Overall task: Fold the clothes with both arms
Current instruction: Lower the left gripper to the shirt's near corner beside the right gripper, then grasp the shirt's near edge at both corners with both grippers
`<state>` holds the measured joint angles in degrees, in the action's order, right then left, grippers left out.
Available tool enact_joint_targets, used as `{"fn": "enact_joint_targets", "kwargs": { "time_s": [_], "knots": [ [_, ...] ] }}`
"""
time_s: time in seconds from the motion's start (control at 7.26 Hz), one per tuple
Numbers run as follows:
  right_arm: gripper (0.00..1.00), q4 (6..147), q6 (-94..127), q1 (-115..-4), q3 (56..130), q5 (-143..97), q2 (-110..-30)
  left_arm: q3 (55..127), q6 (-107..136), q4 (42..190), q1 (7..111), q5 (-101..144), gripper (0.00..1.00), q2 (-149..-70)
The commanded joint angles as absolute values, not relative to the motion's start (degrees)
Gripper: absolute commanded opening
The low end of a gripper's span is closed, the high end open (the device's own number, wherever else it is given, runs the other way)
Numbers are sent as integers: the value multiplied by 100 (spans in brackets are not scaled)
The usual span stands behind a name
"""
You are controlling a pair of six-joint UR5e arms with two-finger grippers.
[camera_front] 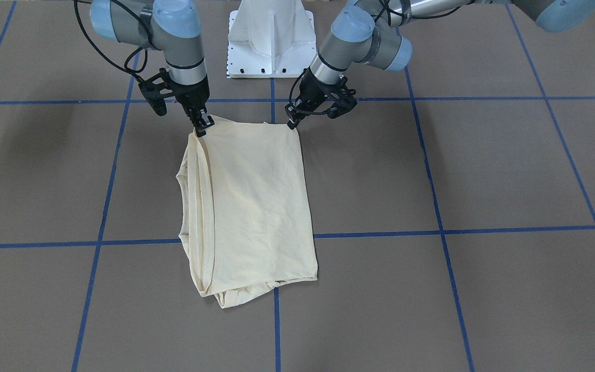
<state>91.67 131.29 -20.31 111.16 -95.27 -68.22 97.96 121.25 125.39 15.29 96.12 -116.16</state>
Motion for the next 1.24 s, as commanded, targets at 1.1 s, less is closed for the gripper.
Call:
{"fn": "enact_joint_targets", "kwargs": {
  "time_s": [1.1],
  "knots": [
    [0, 9176, 13485, -3697, 10683, -11478, -6050, 10913, 11523, 11364, 2845, 10134, 0, -11844]
  ]
}}
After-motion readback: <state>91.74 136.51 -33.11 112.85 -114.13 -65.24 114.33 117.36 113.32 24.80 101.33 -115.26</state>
